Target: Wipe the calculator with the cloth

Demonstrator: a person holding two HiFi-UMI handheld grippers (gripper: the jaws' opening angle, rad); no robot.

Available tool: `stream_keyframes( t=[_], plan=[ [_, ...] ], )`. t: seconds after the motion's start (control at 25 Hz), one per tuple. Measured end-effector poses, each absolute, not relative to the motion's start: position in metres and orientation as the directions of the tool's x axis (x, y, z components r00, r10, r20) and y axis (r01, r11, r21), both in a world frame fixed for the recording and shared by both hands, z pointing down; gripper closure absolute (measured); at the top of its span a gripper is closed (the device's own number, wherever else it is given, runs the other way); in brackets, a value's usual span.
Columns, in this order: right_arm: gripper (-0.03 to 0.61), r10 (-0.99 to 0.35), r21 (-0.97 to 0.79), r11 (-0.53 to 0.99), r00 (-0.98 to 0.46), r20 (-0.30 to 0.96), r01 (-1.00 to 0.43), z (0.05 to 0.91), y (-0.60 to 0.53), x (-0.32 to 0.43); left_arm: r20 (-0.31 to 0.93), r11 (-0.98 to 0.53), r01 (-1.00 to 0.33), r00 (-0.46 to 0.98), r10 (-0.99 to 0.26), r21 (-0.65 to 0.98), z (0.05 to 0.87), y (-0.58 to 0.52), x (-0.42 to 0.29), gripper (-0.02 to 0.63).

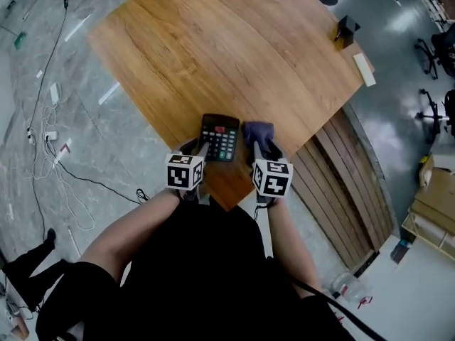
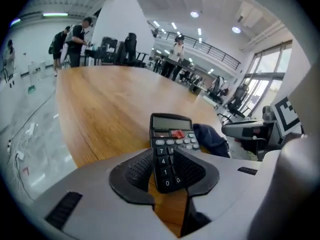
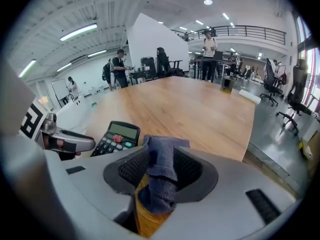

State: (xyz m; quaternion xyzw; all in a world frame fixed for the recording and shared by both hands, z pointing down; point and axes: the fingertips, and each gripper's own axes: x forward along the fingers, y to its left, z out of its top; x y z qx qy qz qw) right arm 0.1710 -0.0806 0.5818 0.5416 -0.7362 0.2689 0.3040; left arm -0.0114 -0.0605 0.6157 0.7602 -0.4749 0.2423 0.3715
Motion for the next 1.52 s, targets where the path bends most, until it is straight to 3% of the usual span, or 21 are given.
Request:
stream_keyframes(
  t=[0.16,0.24,0.32,0.48,0.64,1.52],
  plan=[
    [0.466,-0.748,-0.103,0.252,-0.261,0.610,-0.962,0.523,-0.075,0.171,0.622,-0.342,-0.895,0.445,-0.644,0.286,0.561,-0.064,-0.016,0.491],
    [0.481,-0.815,-0.115,0.261,-0.283,0.506,-0.958,0.486,-0.073,0.164,0.531,-0.368,-0.893,0.450,-0.718,0.259,0.521,-0.072,-0.019,0.544],
    [0.541,-0.869,-0.107,0.270,-0.290,0.402,-0.957,0.451,-0.069,0.156,0.422,-0.402,-0.886,0.463,-0.779,0.231,0.479,-0.077,-0.019,0.604],
    [0.563,-0.902,-0.026,0.377,-0.373,0.216,-0.926,0.390,-0.055,0.121,0.217,-0.465,-0.869,0.493,-0.843,0.168,0.402,-0.076,-0.014,0.606],
    [0.563,-0.873,0.098,0.483,-0.470,0.128,-0.870,0.357,-0.037,0.082,0.070,-0.468,-0.868,0.484,-0.872,0.168,0.358,-0.069,-0.011,0.606],
    [0.563,-0.879,0.077,0.475,-0.468,0.089,-0.877,0.341,-0.030,0.091,0.054,-0.581,-0.810,0.586,-0.809,0.085,0.343,-0.054,0.036,0.606]
  ],
)
